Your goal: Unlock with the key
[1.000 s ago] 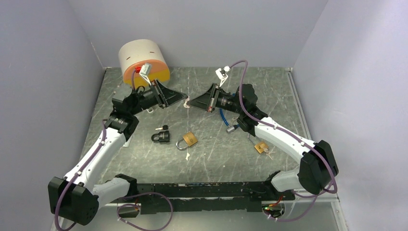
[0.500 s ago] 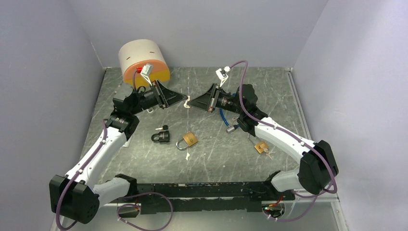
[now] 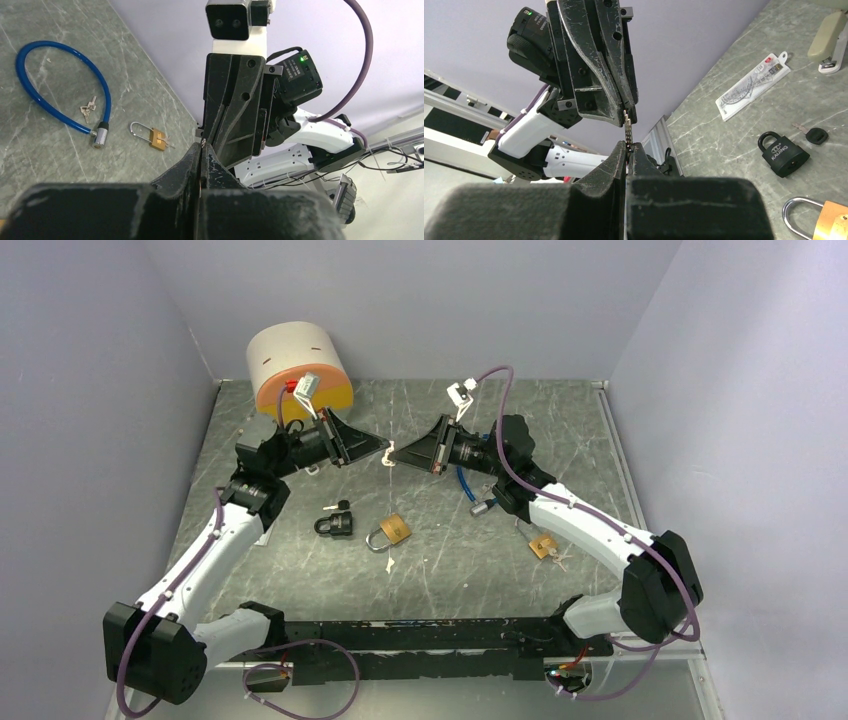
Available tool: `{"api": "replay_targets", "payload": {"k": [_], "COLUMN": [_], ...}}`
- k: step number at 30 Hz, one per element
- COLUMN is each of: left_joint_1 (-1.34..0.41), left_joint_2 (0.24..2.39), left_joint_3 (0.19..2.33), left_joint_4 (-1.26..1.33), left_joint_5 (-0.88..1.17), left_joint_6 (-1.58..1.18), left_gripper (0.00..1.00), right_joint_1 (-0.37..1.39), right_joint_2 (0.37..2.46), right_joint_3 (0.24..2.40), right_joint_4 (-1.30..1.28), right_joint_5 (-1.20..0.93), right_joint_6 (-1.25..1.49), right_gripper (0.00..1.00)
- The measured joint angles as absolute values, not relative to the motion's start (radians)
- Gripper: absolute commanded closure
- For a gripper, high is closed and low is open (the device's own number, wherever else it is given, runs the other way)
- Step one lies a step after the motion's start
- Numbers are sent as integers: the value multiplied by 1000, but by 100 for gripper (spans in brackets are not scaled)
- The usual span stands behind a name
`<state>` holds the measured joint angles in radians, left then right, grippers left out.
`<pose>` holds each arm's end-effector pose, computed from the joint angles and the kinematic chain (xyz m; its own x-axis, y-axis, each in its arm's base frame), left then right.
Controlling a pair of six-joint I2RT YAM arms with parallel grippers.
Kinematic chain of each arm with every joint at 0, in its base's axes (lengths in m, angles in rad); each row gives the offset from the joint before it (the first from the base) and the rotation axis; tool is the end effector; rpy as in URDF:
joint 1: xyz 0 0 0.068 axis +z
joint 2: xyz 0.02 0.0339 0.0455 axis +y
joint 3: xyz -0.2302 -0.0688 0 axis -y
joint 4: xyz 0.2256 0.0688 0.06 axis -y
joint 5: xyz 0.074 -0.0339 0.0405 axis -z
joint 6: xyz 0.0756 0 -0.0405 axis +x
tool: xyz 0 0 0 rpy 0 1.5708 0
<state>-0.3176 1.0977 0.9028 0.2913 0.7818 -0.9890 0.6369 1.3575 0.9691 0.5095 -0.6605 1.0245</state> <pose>0.2447 -0.1365 0.3459 -0.6915 -0.3968 -0.6036 0.5643 0.2250 -0.7943 0.2421 0.2368 0.3247 -0.7692 0.2703 -0.5790 -0.5813 0.0803 0.8097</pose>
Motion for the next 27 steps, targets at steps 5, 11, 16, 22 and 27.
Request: {"api": "replay_targets", "payload": {"k": [5, 11, 16, 22, 27], "left_joint_1": [-318, -318, -317, -311, -311], "left_joint_2": [1106, 1076, 1016, 978, 992], "left_joint_3": [902, 892, 874, 849, 848], "left_joint_4": [303, 265, 207, 204, 228], "left_joint_5": [785, 715, 622, 585, 586], "left_joint_6": [-990, -962, -924, -922, -941], "left_gripper": [97, 98, 98, 97, 64], "right_joint_1": [636, 632, 627, 602, 593], "right_joint_2": [1358, 1364, 1367, 1367, 1372], "right_joint_3": [969, 969, 969, 969, 967], "right_joint_4": [506, 504, 513, 509, 517], "right_joint_5": [-658, -621, -559, -500, -497], "right_joint_6": [1023, 1085, 1146, 1180, 1201], "right_gripper": [100, 100, 100, 100, 100]}}
